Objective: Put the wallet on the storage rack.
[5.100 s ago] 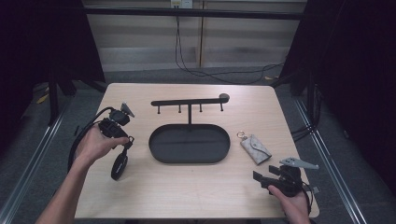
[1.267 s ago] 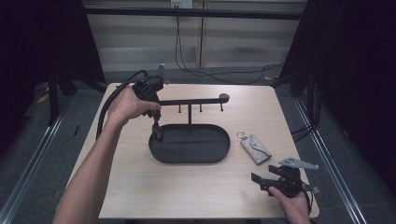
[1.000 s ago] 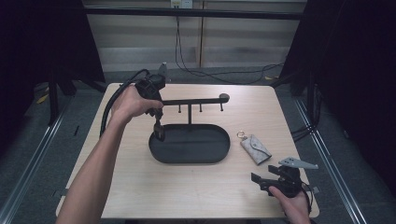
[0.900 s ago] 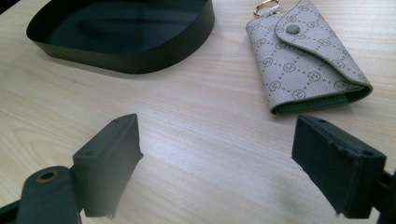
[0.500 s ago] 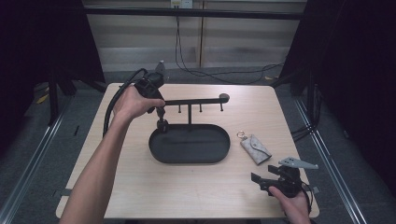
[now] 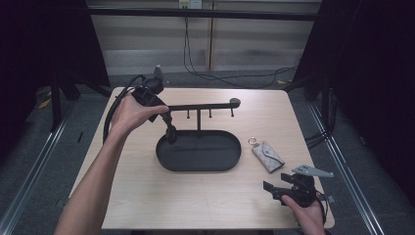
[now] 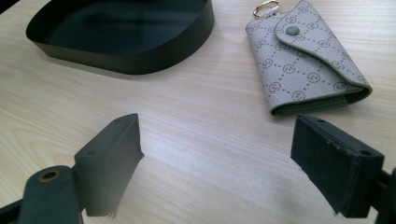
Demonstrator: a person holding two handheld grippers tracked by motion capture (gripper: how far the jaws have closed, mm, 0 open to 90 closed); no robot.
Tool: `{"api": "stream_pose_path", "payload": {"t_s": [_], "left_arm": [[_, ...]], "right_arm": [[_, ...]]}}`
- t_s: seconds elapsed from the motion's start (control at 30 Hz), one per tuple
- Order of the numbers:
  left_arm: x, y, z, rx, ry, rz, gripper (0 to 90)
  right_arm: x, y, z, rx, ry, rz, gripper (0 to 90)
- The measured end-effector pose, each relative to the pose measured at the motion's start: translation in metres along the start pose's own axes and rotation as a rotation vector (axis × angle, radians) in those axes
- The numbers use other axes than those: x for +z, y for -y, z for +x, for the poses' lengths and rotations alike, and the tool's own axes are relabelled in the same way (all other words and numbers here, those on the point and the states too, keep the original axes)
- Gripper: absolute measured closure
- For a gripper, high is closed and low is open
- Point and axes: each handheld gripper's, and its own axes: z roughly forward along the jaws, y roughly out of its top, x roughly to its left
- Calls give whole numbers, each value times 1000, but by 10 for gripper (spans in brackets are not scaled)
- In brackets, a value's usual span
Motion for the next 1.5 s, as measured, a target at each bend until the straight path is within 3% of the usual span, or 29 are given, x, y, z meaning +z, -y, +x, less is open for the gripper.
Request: {"api": "stream_pose_path", "payload": {"t_s": [0.1, 0.17, 0.27, 0.4, 0.5, 0.6, 0.73, 0.87, 0.93, 1.1, 1.17, 1.33, 1.5], "left_arm": [[-2, 8, 5, -1, 23, -44, 198], [-1, 15, 8, 25, 27, -52, 168], [1, 25, 10, 28, 17, -93, 180], [1, 37, 16, 41, 47, -119, 172], [-1, 46, 18, 51, 70, -172, 168], [-1, 54, 20, 56, 63, -169, 179], [-6, 68, 24, 62, 69, -213, 179], [-9, 84, 30, 60, 78, -271, 179], [-8, 92, 34, 31, 87, -279, 179], [-2, 107, 40, 25, 68, -304, 179], [-1, 113, 40, 23, 71, -326, 179], [8, 135, 37, -28, 92, -396, 210], [20, 152, 34, -20, 112, -419, 211]], "right_arm": [[0, 0, -1, 4, 2, 0, 157], [1, 0, -1, 3, 4, 2, 158], [1, 0, -1, 2, 4, 2, 157], [1, 0, -1, 4, 6, 3, 158], [0, 0, -1, 4, 7, 1, 158], [1, 0, -1, 6, 8, 4, 158], [1, 0, -1, 6, 9, 4, 159], [1, 0, -1, 8, 10, 4, 160], [1, 0, -1, 8, 12, 5, 161], [1, 0, -1, 12, 13, 3, 163], [1, 0, -2, 14, 12, 2, 163], [1, 0, -2, 15, 17, 3, 164], [1, 0, -1, 14, 17, 3, 165]]}}
